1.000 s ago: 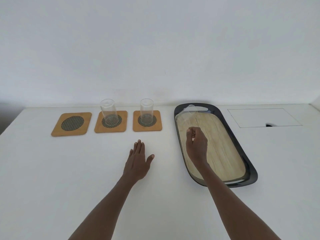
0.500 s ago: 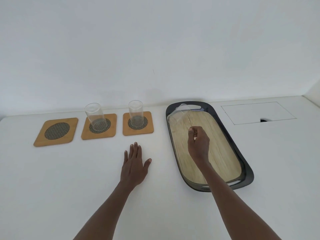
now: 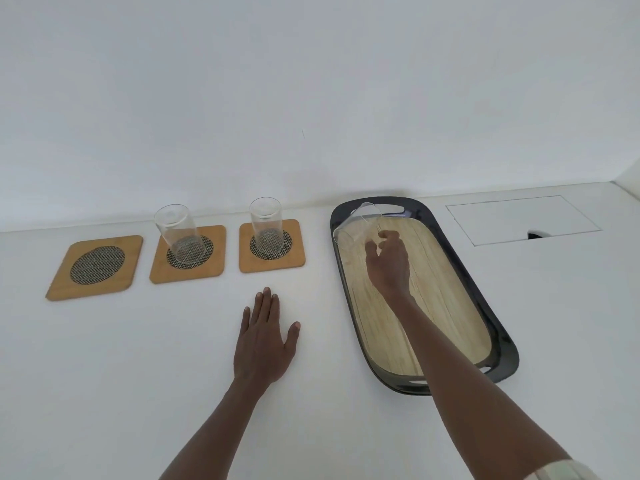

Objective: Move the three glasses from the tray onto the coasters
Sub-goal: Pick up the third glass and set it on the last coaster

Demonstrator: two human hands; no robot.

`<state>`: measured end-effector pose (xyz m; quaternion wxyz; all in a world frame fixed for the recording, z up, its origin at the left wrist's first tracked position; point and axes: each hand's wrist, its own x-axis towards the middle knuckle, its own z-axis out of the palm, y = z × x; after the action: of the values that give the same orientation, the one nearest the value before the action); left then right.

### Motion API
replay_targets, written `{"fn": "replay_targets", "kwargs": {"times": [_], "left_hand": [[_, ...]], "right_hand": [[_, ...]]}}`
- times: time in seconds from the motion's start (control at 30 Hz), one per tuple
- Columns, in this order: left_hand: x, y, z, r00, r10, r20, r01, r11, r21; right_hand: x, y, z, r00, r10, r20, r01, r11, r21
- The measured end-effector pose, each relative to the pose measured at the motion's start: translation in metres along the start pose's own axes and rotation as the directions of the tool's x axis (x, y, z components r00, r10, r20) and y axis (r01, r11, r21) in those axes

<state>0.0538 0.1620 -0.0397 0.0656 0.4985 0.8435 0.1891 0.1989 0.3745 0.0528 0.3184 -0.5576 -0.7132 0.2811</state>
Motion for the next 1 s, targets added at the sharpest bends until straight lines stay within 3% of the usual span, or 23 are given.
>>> {"fn": "replay_targets", "kwargs": {"times": [0.4, 1.0], "left_hand": [[0.002, 0.000, 0.004, 1.000, -0.008, -0.016, 0.008, 1.000, 0.019], [0.001, 0.001, 0.003, 1.000, -0.022, -0.017, 0.023, 1.000, 0.017]], "right_hand": [[0.051, -0.026, 0.039, 0.968, 0.221, 0.116, -0.209, 0.972, -0.105], [0.073, -0.022, 0.075, 0.937, 0.328, 0.116, -0.321, 0.944, -0.079]]}}
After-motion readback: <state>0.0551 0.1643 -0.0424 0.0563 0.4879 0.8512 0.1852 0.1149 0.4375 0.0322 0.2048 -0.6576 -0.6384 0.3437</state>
